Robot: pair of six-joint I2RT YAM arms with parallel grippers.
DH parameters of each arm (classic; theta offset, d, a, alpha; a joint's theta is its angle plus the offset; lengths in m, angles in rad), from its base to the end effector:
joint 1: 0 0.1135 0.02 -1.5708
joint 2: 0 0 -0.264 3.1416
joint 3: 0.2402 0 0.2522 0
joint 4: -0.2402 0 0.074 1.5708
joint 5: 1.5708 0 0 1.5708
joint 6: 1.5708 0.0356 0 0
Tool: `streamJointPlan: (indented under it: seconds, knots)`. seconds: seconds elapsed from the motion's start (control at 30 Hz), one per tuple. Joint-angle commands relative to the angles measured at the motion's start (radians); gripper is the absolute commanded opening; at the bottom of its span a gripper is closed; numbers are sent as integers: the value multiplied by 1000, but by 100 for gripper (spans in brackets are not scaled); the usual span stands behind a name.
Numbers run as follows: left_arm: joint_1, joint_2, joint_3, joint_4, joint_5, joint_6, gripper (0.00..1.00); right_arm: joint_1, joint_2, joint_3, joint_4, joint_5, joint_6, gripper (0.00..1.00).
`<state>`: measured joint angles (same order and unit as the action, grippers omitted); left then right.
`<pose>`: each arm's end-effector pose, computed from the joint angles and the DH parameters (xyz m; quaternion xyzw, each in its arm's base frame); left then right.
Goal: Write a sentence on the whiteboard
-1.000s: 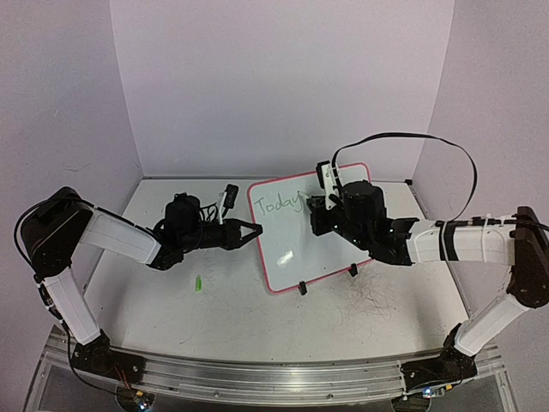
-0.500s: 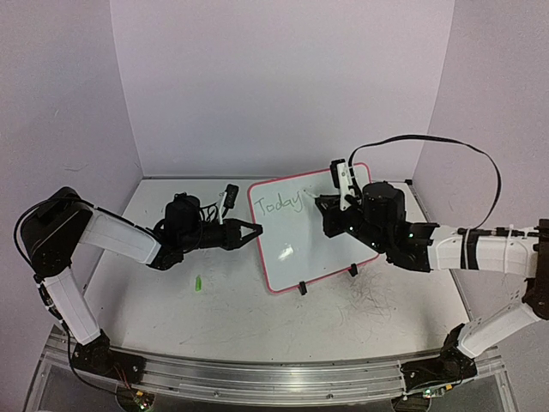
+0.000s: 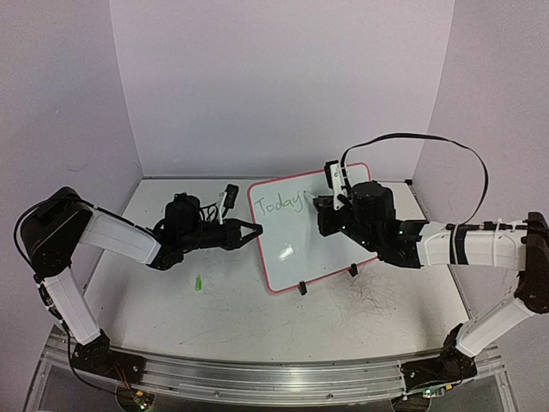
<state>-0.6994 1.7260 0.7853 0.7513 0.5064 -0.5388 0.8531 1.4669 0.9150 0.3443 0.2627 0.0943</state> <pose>0.2620 -0.2430 0.1920 0.2189 0.7310 -0.5152 0.3902 0.2297 0.2491 0.2764 -0.2085 0.7457 0.1944 0.6022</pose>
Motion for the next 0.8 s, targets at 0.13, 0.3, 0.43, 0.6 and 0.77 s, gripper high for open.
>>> streamJointPlan:
  seconds: [0.13, 0.3, 0.43, 0.6, 0.77]
  knots:
    - [4, -43, 11, 3, 16, 2, 0, -5, 41, 74, 42, 21, -20, 0]
    - [4, -46, 8, 3, 16, 2, 0, -7, 56, 88, 48, 24, -25, 0]
    - [4, -46, 8, 3, 16, 2, 0, -11, 67, 98, 51, 24, -27, 0]
    - [4, -46, 9, 3, 17, 2, 0, -14, 84, 108, 53, 38, -28, 0]
    - [4, -49, 6, 3, 15, 3, 0, -14, 94, 97, 22, 53, -10, 0]
